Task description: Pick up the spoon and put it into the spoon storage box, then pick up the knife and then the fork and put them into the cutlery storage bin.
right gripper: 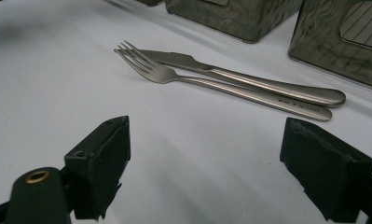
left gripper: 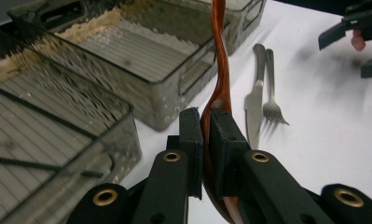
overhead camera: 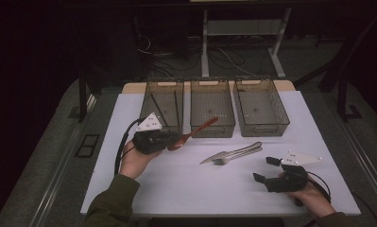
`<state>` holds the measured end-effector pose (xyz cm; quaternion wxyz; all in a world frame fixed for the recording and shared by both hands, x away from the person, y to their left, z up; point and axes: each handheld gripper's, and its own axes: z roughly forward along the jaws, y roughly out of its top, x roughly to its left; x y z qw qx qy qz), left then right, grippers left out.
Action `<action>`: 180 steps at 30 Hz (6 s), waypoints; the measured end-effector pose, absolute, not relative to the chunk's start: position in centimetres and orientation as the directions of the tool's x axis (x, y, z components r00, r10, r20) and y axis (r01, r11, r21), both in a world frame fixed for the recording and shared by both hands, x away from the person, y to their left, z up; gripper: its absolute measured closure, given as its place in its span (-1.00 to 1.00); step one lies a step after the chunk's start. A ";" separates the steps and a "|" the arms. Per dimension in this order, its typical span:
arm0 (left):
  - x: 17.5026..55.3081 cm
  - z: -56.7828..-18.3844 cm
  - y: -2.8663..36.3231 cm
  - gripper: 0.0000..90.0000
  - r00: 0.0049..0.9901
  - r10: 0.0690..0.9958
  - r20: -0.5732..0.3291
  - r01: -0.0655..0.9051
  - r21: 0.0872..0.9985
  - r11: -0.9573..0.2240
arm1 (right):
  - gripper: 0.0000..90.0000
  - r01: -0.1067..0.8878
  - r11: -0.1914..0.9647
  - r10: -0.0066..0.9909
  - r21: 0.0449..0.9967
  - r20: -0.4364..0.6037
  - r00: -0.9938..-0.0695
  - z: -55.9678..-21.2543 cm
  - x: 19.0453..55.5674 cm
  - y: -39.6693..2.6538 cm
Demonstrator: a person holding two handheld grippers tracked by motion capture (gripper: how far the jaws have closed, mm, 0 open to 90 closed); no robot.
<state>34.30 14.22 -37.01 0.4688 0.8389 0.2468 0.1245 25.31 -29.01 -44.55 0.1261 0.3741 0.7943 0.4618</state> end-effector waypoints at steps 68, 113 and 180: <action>45.4 -38.2 5.4 0.78 0.766 0.643 0.005 0.412 0.764 -0.497 | -0.66 0.474 0.282 0.707 0.834 0.153 -0.691 -44.4 25.2 -29.4; 35.6 -37.6 10.7 -0.28 0.842 0.533 -0.089 0.322 0.874 -0.364 | -0.66 0.480 0.278 0.712 0.832 0.157 -0.684 -44.4 25.1 -29.3; 27.5 -43.4 16.1 -1.00 0.823 0.556 -0.118 0.353 0.872 -0.338 | 0.26 0.561 0.320 0.695 0.764 0.213 -0.687 -42.2 31.3 -28.5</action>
